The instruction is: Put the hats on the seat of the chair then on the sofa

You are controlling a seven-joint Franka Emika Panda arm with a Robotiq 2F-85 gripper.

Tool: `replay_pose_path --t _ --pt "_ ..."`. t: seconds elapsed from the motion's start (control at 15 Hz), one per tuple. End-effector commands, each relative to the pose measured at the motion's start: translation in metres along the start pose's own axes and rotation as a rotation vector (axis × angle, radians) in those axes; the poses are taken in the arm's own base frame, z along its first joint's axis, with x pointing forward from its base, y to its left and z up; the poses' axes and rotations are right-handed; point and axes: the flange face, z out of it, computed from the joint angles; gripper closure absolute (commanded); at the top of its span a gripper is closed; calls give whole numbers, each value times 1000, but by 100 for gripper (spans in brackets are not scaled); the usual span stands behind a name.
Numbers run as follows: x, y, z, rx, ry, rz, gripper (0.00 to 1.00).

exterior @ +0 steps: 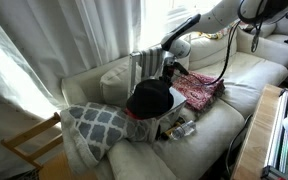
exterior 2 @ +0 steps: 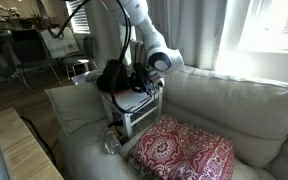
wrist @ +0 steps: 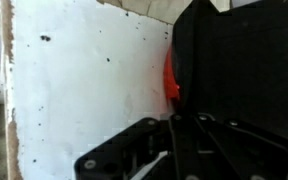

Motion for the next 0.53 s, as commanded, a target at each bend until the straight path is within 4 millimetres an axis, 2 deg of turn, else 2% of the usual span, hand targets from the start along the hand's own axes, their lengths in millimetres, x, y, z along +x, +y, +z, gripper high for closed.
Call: replay_pose_path --t 0.0,0.47 --pt "2 12 -9 98 -12 7 99" --pt "-30 21 -81 37 -71 -6 99"
